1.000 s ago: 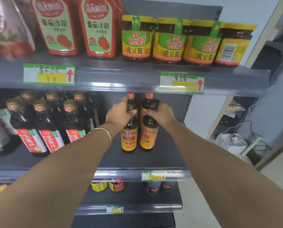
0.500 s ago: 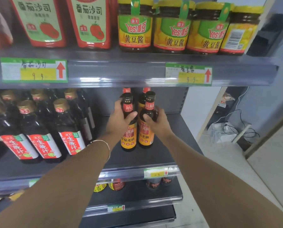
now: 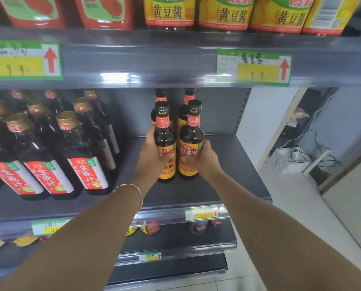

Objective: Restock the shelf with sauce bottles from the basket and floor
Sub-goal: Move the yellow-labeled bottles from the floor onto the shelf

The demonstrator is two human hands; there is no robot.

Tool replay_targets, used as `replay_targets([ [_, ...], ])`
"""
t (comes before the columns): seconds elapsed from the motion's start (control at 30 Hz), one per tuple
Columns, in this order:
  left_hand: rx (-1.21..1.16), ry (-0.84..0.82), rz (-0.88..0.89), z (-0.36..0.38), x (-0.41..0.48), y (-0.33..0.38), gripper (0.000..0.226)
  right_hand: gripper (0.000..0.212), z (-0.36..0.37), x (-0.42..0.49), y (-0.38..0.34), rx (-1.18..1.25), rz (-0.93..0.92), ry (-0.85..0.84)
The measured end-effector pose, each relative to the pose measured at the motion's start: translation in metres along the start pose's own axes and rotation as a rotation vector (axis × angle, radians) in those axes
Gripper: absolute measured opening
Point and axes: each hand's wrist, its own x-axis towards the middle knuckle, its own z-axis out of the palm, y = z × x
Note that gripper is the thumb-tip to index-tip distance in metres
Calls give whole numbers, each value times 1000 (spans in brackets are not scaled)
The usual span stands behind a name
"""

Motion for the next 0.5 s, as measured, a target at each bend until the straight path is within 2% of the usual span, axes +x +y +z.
replay_targets([
  [0.2,6,18,-21,2,7,2,77,76,-19,19,5,89,-8,-208],
  [0.33,-27,41,-70,5,6,4,87,89,-1,20,17,54,-6,-57],
  [0.4,-46,52,-113,7,7,1,86,78,3,13,16,46,17,7],
  [0.5,-6,52,-161,9,11,-4,77,65,2,18,19,13,2,-43],
])
